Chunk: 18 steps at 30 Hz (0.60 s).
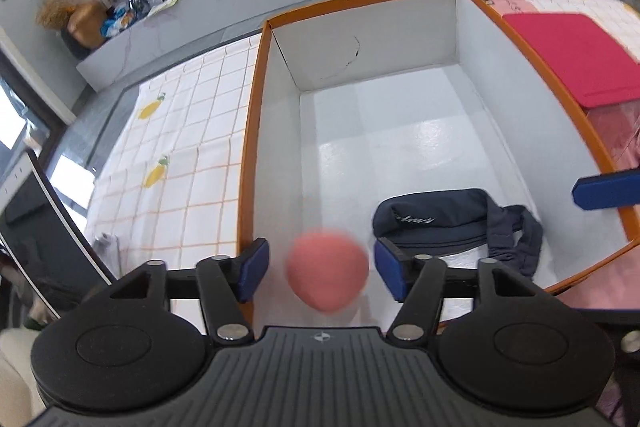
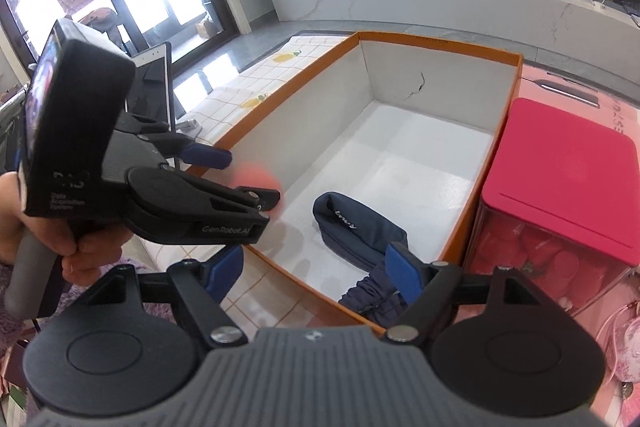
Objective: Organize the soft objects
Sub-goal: 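Open both tools to drop the ball and navy cloth into the orange box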
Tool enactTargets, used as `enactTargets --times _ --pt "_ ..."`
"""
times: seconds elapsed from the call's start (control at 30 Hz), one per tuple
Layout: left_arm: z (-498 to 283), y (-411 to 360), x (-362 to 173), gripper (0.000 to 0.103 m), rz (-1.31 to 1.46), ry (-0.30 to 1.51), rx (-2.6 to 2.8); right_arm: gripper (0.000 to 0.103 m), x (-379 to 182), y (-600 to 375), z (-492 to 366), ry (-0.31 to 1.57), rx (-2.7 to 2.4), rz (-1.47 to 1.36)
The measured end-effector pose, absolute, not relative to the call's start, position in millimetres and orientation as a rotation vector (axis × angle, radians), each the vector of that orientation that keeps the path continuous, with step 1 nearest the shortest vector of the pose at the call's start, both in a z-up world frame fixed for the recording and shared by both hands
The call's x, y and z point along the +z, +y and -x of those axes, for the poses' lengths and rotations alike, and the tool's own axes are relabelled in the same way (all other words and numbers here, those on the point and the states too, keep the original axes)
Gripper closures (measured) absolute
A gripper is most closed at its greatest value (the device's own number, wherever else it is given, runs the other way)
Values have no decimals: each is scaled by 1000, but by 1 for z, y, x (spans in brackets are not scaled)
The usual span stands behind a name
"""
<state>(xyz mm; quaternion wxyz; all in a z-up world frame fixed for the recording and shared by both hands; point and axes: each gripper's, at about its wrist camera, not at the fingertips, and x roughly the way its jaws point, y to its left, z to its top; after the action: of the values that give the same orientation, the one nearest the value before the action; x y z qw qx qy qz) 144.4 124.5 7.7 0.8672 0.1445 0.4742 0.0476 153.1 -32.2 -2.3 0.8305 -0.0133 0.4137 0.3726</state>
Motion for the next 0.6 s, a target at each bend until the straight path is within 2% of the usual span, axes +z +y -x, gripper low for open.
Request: enactTargets --times 0.2,0.23,0.33,0.6 --pt "-141 129 12 12 -228 994 60 24 -2 -30 -149 879 787 54" --pt "-140 130 13 12 -214 996 53 22 -2 -29 -148 880 786 55" --pt "-132 127 18 12 -207 968 43 6 -3 -24 -145 875 810 70" --pt "-113 132 45 12 -114 858 66 3 4 -23 -139 826 816 71"
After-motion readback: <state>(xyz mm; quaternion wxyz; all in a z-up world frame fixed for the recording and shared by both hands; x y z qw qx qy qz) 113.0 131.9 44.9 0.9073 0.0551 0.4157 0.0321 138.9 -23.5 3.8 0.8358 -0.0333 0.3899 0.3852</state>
